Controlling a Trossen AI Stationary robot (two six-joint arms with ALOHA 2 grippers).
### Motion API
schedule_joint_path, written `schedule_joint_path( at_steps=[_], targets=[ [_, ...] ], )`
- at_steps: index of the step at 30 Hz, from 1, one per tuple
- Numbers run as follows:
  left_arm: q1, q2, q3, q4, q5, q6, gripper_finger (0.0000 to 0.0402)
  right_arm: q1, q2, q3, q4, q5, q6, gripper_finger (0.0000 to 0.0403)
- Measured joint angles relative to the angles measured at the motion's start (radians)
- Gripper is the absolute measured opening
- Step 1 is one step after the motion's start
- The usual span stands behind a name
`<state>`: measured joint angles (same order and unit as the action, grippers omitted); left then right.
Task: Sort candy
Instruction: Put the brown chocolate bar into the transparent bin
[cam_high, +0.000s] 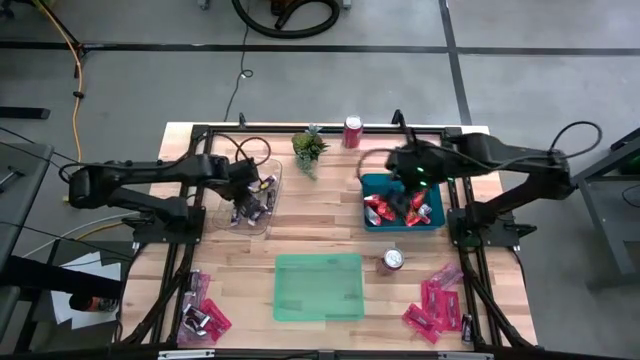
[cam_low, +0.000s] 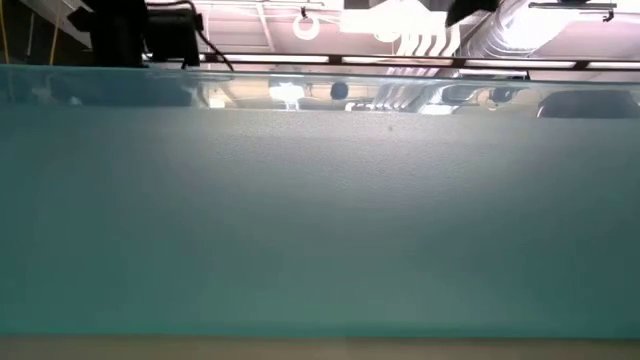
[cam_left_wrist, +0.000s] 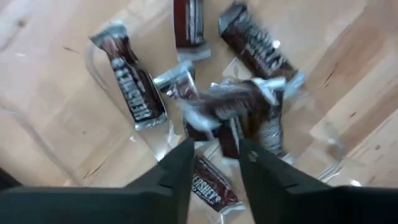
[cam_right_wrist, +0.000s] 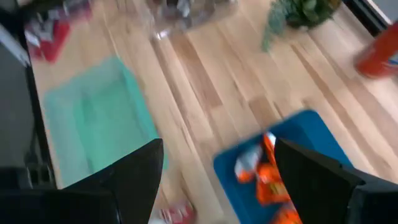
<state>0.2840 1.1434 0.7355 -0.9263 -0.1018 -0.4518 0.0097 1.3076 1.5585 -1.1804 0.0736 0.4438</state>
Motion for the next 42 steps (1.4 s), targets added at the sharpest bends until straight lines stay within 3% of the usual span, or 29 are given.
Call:
schedule_joint_path(
  at_steps=[5,7,11,13,17,20,23,27,32,36,42],
  targets=[
    [0.000,-0.001,0.095,-0.051,0.003,-0.063,0.0177,0.092,-0.101,-0.002,-0.136,0.077,-0.011,0.0302],
    [0.000,-0.008,0.139,-0.062,0.063,-0.125,0.0193,0.128,-0.140,-0.002,-0.149,0.084,-0.004,0.0302],
    [-0.063,-0.074,0.175,0.096,0.135,-0.328,0.0203,0.212,-0.199,-0.002,-0.154,0.045,0.050,0.0302],
    [-0.137,-0.116,0.176,0.224,0.081,-0.392,0.0204,0.263,-0.208,-0.002,-0.180,0.013,0.090,0.0302],
    [-0.321,-0.174,0.176,0.445,-0.130,-0.426,0.0204,0.392,-0.205,-0.039,-0.157,-0.041,0.208,0.0302],
    [-0.444,-0.187,0.176,0.528,-0.266,-0.405,0.0204,0.505,-0.196,-0.161,-0.047,-0.192,0.326,0.0302],
    [-0.526,-0.190,0.176,0.553,-0.335,-0.408,0.0204,0.640,-0.181,-0.327,0.047,-0.354,0.480,0.0302],
    [-0.578,-0.188,0.176,0.561,-0.363,-0.409,0.0204,0.808,-0.138,-0.548,0.219,-0.472,0.716,0.0302],
    [-0.590,-0.188,0.176,0.564,-0.389,-0.387,0.0204,0.886,-0.024,-0.728,0.506,-0.549,0.951,0.0302],
    [-0.590,-0.188,0.176,0.567,-0.390,-0.360,0.0204,0.902,0.117,-0.755,0.562,-0.624,0.992,0.0302],
    [-0.590,-0.188,0.176,0.567,-0.390,-0.320,0.0204,0.914,0.317,-0.722,0.496,-0.685,0.969,0.0297]
  ],
)
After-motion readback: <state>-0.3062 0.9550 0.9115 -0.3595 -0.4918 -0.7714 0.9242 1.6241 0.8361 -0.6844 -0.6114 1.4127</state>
